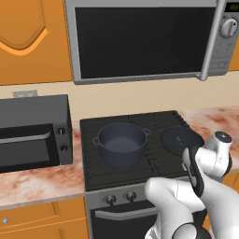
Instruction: Move the pot and pan from the stove into the sink.
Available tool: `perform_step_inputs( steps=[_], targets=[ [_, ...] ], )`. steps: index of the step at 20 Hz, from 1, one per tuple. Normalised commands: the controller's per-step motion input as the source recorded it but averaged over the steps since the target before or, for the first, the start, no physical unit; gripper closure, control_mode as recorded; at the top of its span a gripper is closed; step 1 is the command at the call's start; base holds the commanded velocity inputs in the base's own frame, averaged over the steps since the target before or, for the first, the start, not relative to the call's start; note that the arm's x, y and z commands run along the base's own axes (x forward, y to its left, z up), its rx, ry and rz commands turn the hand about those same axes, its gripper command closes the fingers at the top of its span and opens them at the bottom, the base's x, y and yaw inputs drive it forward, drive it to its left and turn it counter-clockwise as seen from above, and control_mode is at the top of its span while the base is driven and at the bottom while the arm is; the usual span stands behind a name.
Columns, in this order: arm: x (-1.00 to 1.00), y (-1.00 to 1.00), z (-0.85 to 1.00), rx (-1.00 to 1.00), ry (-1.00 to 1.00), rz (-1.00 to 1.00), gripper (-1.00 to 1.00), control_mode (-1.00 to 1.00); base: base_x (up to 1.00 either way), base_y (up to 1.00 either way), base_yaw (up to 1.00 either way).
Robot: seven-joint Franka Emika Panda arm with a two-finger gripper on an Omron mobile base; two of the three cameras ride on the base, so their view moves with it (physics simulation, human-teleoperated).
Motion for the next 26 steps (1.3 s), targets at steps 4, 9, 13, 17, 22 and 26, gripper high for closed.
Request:
perform_step_inputs(
  steps=[4, 9, 13, 17, 22, 26],
  targets=[
    [0.00, 0.35, -0.05, -0.07, -0.04, 0.00, -1.00, -1.00, 0.00, 0.00, 0.00],
    [-0.01, 0.40, -0.09, -0.09, -0.05, 0.00, -1.00, -1.00, 0.00, 0.00, 0.00],
    [0.00, 0.06, 0.00, -0.01, 0.00, 0.00, -1.00, -1.00, 0.00, 0.00, 0.00],
    [-0.01, 0.00, -0.18, -0.03, 0.00, 0.00, -1.00, -1.00, 0.00, 0.00, 0.00],
    [0.00, 0.08, -0.34, -0.07, 0.00, 0.00, -1.00, -1.00, 0.00, 0.00, 0.00],
    [0.00, 0.14, -0.33, -0.07, 0.00, 0.00, -1.00, -1.00, 0.00, 0.00, 0.00]
  ],
)
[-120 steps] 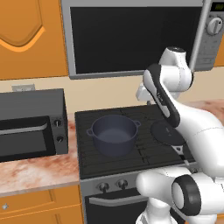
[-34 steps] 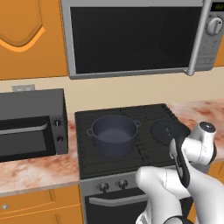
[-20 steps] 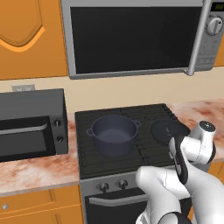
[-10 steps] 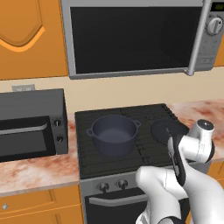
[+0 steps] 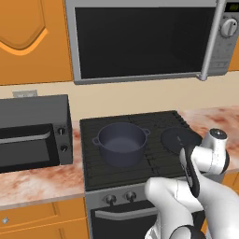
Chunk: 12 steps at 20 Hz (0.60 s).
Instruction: Move the pot and pan from the stove into the sink.
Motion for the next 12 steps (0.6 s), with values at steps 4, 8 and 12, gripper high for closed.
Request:
perform_step_inputs(
  steps=[4, 8, 12],
  targets=[
    [0.00, 0.01, -0.01, 0.00, 0.00, 0.00, 1.00, -1.00, 0.00, 0.00, 0.00],
    [0.00, 0.00, 0.00, 0.00, 0.00, 0.00, 1.00, -1.00, 0.00, 0.00, 0.00],
    [0.00, 0.00, 0.00, 0.00, 0.00, 0.00, 1.00, -1.00, 0.00, 0.00, 0.00]
  ],
)
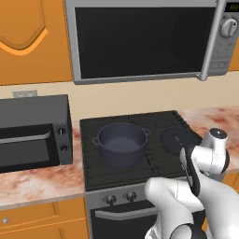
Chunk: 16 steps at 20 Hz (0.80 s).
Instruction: Move the pot and pan from the stove into the sink.
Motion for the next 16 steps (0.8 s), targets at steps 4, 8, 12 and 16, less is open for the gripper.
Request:
perform_step_inputs(
  steps=[4, 8, 12, 16],
  targets=[
    [0.00, 0.00, 0.00, 0.00, 0.00, 0.00, 1.00, -1.00, 0.00, 0.00, 0.00],
    [-0.02, 0.00, 0.28, 0.02, 0.00, 0.00, 1.00, -1.00, 0.00, 0.00, 0.00],
    [-0.06, 0.00, 0.87, 0.04, 0.00, 0.00, 1.00, -1.00, 0.00, 0.00, 0.00],
    [-0.14, 0.00, 0.98, 0.04, -0.02, 0.01, 1.00, -1.00, 0.00, 0.00, 0.00]
  ],
)
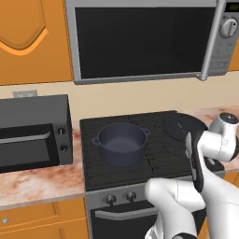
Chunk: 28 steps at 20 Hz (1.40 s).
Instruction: Move the pot and pan from the stove into the sink.
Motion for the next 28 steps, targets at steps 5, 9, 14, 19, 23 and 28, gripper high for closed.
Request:
perform_step_inputs(
  steps=[5, 9, 14, 19, 23, 28],
  targets=[
    [-0.50, 0.00, 0.85, 0.01, -0.01, 0.05, 1.00, -1.00, 0.00, 0.00, 0.00],
    [-0.92, 0.00, 0.50, 0.00, -0.08, 0.09, 1.00, -1.00, 0.00, 0.00, 0.00],
    [-0.85, 0.00, 0.39, 0.00, -0.17, 0.10, 1.00, -1.00, 0.00, 0.00, 0.00],
    [-0.69, 0.00, 0.24, 0.00, -0.22, 0.13, 1.00, -1.00, 0.00, 0.00, 0.00],
    [-0.58, 0.03, 0.02, 0.00, -0.09, 0.24, 1.00, -1.00, 0.00, 0.00, 0.00],
    [-0.50, 0.04, 0.00, 0.00, -0.01, 0.32, 1.00, -1.00, 0.00, 0.00, 0.00]
  ],
)
